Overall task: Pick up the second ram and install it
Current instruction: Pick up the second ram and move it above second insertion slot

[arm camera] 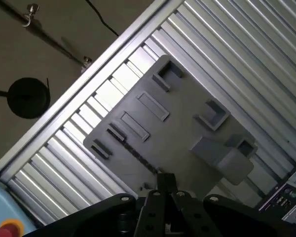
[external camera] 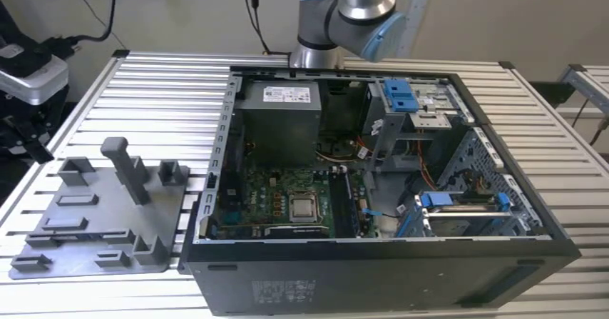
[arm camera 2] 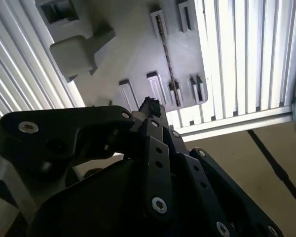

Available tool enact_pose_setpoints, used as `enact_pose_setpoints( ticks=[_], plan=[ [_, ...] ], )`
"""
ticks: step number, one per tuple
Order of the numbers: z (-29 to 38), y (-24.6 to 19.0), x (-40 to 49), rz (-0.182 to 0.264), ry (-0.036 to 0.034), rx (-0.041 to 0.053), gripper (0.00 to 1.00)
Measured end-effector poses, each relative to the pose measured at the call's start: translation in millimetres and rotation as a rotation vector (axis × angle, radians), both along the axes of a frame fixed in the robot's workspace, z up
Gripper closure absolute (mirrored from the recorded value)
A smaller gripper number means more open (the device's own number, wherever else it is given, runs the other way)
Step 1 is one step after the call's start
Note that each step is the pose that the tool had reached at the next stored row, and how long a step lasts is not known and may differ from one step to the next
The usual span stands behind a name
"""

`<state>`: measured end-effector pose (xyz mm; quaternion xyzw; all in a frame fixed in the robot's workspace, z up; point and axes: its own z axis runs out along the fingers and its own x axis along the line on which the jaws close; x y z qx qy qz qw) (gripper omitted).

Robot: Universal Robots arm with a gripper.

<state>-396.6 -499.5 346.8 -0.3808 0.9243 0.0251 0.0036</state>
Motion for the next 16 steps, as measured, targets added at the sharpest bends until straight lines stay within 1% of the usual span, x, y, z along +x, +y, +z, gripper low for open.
enact_pose_setpoints(
  ticks=[4,6,16],
  plan=[
    [-2.3,0.0,0.0,0.072,0.0001,0.0000,0.89],
    [-4.1,0.0,0.0,0.117,0.0002,0.0000,0.89],
    [-12.0,0.0,0.0,0.298,0.0003,-0.0001,0.89]
  ],
)
